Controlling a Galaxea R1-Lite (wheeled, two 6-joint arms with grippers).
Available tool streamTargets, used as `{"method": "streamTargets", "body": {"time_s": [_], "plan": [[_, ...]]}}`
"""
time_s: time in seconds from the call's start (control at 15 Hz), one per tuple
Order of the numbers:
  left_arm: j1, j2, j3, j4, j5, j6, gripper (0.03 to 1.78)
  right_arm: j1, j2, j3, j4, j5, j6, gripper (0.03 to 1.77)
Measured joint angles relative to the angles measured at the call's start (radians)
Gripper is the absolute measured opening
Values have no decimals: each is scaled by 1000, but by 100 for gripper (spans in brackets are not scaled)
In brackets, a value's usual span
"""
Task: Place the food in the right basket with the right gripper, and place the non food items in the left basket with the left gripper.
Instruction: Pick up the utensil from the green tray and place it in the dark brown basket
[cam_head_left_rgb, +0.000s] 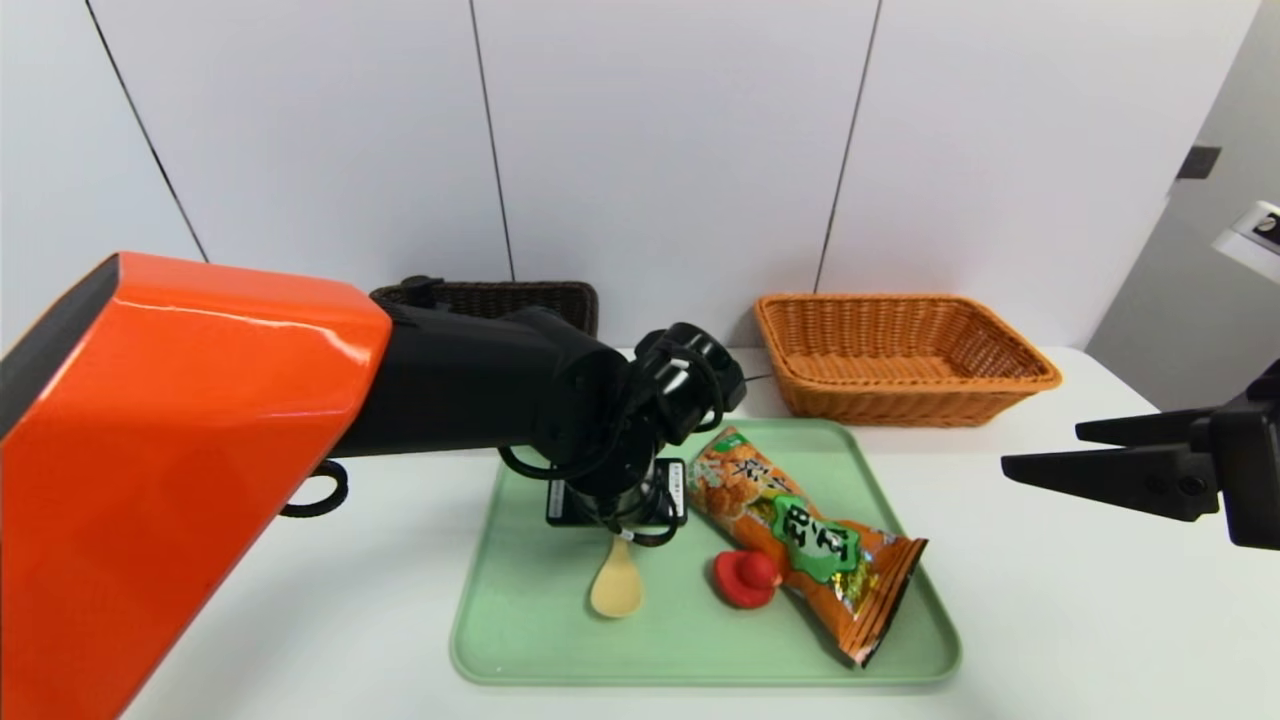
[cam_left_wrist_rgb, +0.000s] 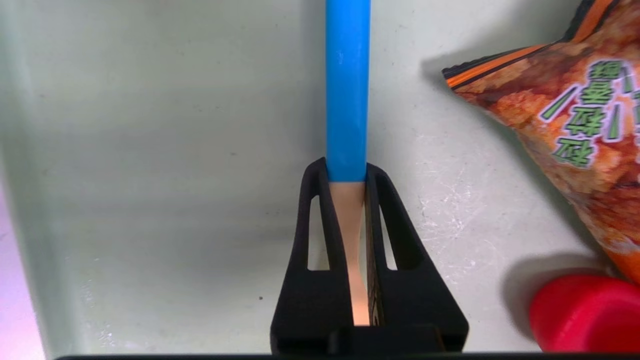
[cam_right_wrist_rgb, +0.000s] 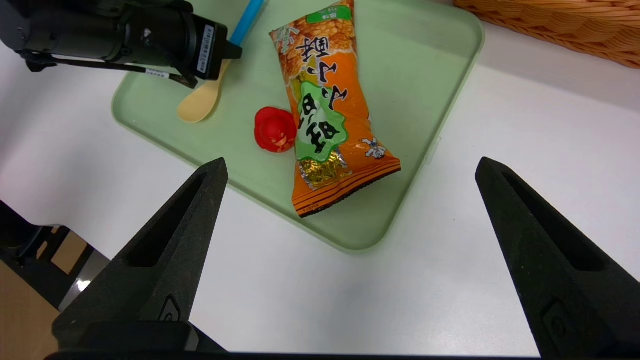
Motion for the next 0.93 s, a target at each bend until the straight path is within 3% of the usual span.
{"method": "streamTargets", "body": {"time_s": [0.4, 0.73, 0.93], "plan": [[0, -159, 4, 6, 9, 54, 15, -6, -10, 3, 1, 0, 1, 171], [78, -309, -1, -7, 23, 280, 15, -8, -18, 3, 1, 1, 1, 171], [177, -323, -56, -14, -12, 435, 15, -8, -22, 7, 1, 2, 1, 171]]}}
